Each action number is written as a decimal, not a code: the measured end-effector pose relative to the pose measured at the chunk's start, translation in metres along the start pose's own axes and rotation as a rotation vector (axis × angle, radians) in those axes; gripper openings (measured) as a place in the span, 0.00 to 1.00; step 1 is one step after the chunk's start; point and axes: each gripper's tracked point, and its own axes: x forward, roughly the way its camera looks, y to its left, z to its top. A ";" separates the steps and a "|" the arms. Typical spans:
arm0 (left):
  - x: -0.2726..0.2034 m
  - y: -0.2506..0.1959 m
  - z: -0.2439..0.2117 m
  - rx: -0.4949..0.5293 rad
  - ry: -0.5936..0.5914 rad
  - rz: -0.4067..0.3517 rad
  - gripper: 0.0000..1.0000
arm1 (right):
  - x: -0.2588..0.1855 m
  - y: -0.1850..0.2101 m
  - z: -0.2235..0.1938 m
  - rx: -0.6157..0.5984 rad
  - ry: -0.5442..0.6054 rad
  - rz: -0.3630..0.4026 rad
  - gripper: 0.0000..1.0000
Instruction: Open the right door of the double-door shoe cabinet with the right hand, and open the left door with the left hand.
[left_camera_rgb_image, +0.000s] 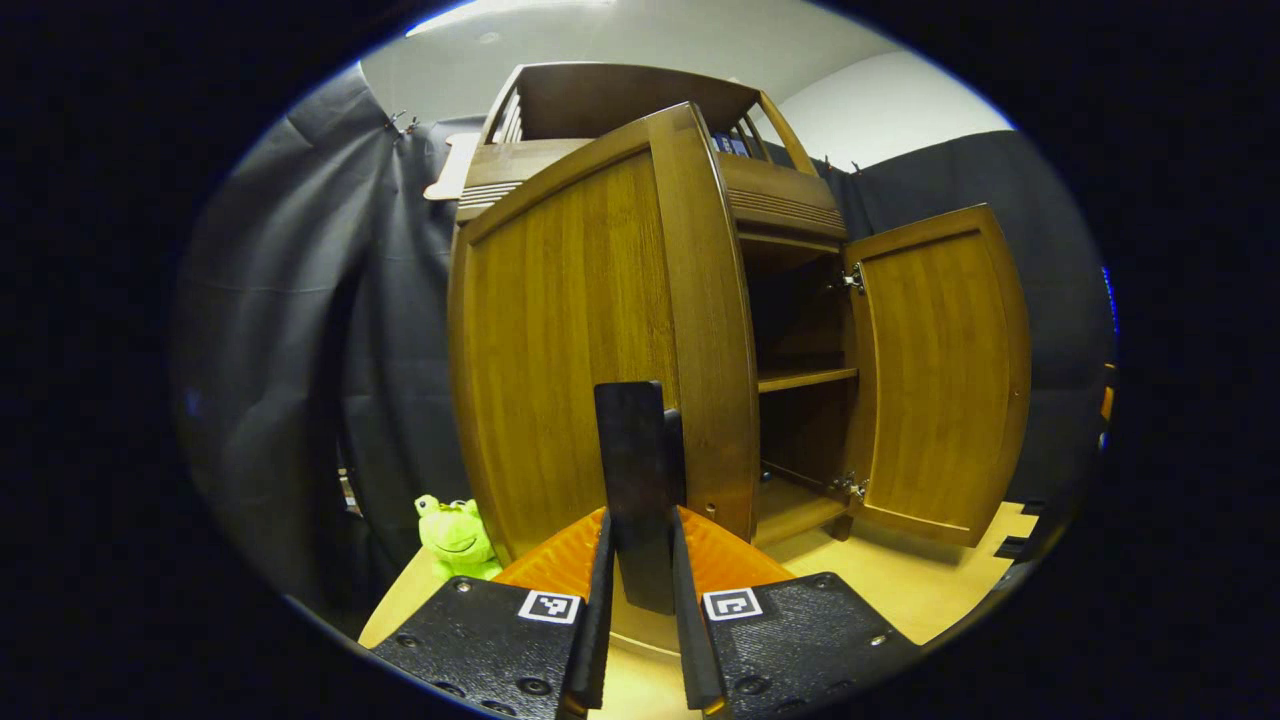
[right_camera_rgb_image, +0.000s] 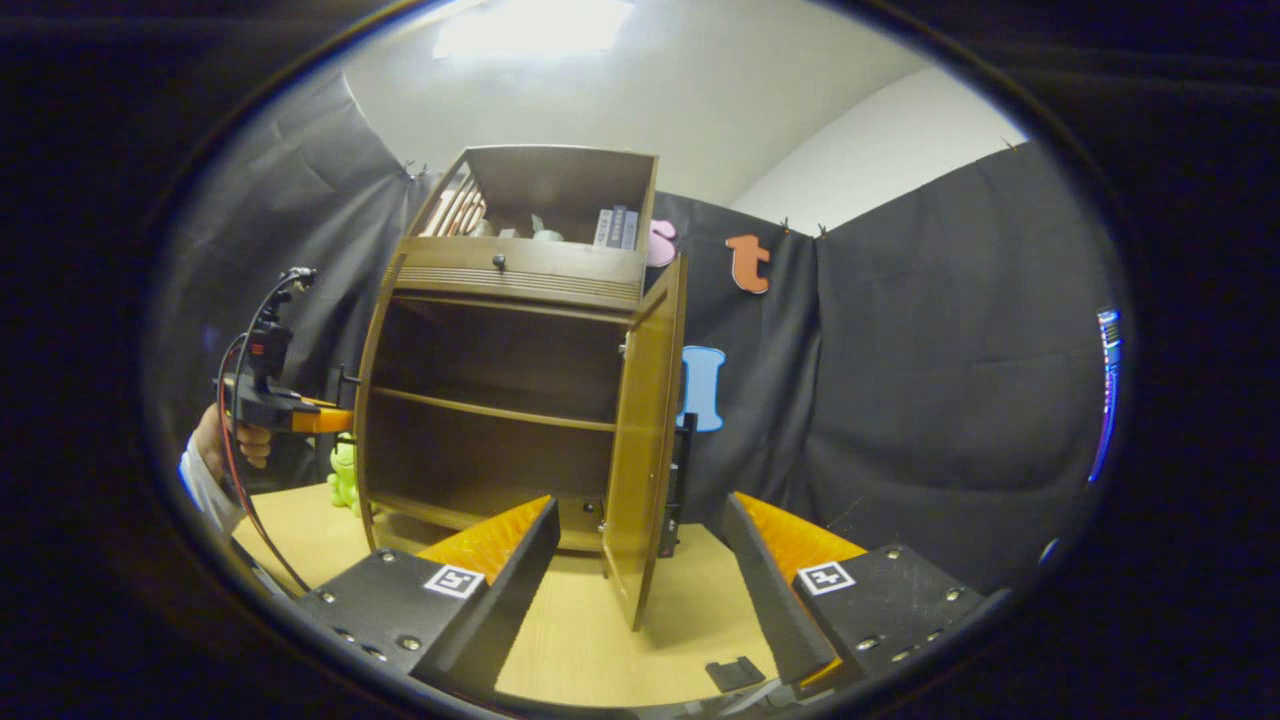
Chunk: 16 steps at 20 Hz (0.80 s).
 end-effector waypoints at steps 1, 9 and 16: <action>-0.005 0.004 -0.001 0.002 0.000 0.008 0.31 | 0.001 0.004 -0.005 0.003 0.010 0.012 0.99; -0.036 0.047 -0.008 -0.021 0.057 0.081 0.31 | 0.006 0.019 -0.003 0.041 0.015 0.049 0.98; -0.051 0.107 -0.014 -0.049 0.080 0.173 0.11 | 0.008 0.035 -0.002 0.052 0.019 0.077 0.98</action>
